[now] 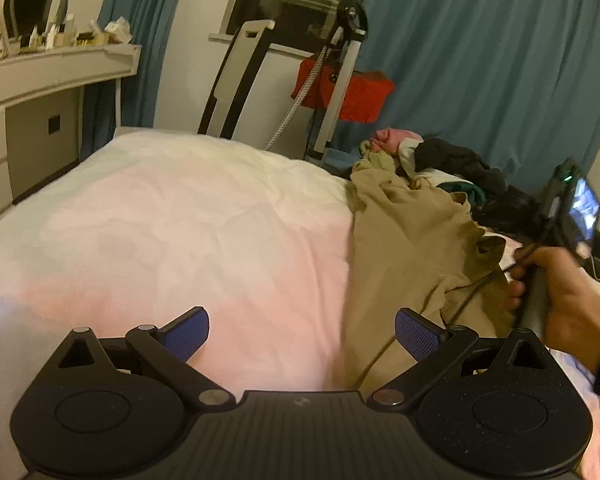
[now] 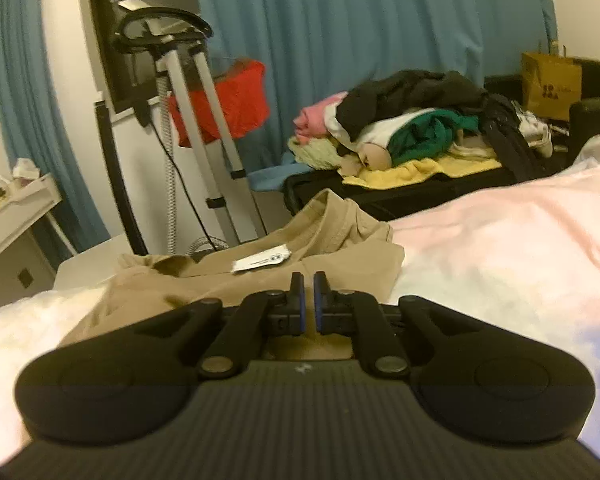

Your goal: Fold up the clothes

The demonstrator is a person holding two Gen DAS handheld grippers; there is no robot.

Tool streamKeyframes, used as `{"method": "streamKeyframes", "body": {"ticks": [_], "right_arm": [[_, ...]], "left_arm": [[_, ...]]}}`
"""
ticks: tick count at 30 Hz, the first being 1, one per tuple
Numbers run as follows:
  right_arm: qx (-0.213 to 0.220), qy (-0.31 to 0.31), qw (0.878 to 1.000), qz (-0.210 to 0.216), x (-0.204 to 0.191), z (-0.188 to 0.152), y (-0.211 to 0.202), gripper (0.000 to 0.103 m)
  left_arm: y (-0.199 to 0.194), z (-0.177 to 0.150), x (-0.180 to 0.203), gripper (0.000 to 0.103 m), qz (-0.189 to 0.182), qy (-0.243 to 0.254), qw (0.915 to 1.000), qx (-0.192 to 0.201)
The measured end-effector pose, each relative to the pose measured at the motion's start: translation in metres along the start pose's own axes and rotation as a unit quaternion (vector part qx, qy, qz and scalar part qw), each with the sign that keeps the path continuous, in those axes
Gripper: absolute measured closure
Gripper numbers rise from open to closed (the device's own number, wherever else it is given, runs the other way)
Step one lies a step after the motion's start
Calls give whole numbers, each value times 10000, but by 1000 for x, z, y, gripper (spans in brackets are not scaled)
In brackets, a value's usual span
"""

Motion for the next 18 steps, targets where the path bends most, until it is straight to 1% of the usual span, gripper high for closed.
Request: {"method": "streamKeyframes", "body": {"ticks": [4, 5, 6, 7, 8, 9, 10, 14, 17, 18], "right_arm": [[30, -254, 9996, 152, -11, 16, -50, 93], [59, -259, 9994, 214, -13, 20, -67, 90], [89, -241, 9993, 264, -15, 24, -86, 76], [112, -225, 9992, 304, -17, 27, -106, 64], [146, -218, 9991, 331, -18, 29, -127, 38], [214, -226, 9988, 365, -20, 31, -149, 21], [263, -240, 9985, 418, -21, 30, -172, 20], [313, -175, 9974, 618, -21, 17, -264, 21], [316, -31, 9977, 594, -13, -4, -322, 21], [318, 14, 9978, 579, -10, -12, -341, 20]], "left_arm": [[-15, 3, 10, 3, -176, 121, 9996, 170], [-19, 3, 12, 3, -238, 131, 9995, 189], [-23, 3, 15, 3, -296, 170, 9992, 198], [-29, 4, 16, 3, -315, 198, 9991, 224], [-35, 5, 17, 3, -331, 224, 9989, 253], [-41, 6, 18, 3, -347, 251, 9987, 281], [-47, 8, 19, 3, -363, 278, 9985, 309], [-79, 10, 19, 3, -441, 343, 9974, 454], [-101, 11, 22, 3, -563, 389, 9965, 482], [-108, 10, 24, 3, -643, 394, 9962, 433]]}}
Point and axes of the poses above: each gripper's, at about its wrist camera, not at the fingertips, and y roughly the way its jaws point, x to its right, z to its top, the point moved 7 cm from there along y, roughly the way its jaws point, and after that the axes turned 6 degrees about x, right-handed, at the moved point
